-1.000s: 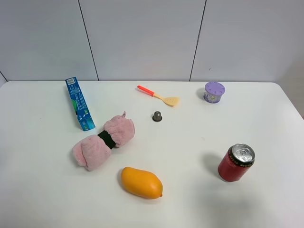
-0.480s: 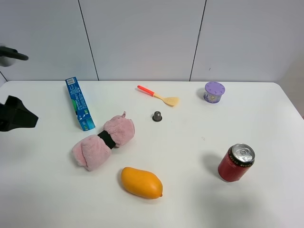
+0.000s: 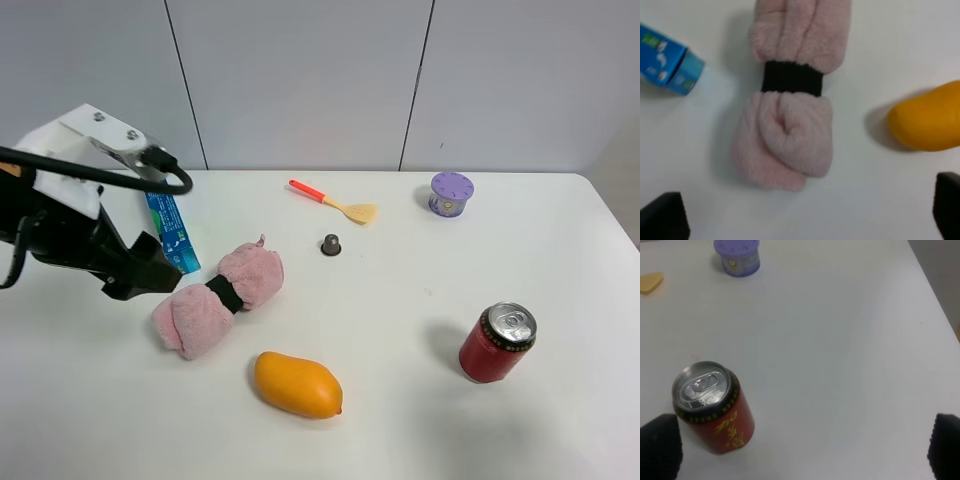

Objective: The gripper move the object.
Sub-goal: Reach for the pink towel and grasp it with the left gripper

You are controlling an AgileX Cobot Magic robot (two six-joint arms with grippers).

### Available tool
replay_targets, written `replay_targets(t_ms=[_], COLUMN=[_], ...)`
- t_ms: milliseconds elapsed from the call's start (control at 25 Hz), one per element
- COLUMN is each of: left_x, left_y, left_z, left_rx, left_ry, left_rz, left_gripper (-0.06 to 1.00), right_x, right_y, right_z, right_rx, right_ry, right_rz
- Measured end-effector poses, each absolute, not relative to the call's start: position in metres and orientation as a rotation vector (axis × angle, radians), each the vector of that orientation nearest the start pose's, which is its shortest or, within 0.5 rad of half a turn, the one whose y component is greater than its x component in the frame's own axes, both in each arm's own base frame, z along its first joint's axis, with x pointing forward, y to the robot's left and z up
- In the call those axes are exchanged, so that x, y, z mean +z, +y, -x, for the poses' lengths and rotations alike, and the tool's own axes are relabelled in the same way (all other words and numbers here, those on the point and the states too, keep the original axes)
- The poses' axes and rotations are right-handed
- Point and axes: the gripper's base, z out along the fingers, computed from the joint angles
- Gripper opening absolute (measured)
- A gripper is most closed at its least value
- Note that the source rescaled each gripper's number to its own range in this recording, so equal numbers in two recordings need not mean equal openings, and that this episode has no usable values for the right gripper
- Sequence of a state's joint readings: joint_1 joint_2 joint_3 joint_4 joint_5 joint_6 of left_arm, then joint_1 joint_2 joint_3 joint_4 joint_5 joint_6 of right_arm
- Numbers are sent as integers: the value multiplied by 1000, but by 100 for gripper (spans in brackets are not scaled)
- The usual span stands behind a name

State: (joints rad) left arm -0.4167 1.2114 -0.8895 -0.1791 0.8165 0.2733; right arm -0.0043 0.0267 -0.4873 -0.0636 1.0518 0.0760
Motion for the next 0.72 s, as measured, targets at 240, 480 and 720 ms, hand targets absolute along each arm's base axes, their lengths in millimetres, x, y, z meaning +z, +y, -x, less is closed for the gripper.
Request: replay_targets(t_ms=[240,480,720], left_x=[252,226,199], left_y=[-125,-134,-141], left_z=[-230,-250,-265], left_rx=[-182,-152,-140], left_ry=[2468,2449,2477], left_rz=[-1037,-1062,-1060], left_gripper=[100,100,100], right_x=[275,275,275], right_y=[-5,-5,-5], right_z=[-1,-1,-1], right_rx=[-33,-33,-33], right_ry=[2072,2072,2072], right_rz=[-84,-84,-84])
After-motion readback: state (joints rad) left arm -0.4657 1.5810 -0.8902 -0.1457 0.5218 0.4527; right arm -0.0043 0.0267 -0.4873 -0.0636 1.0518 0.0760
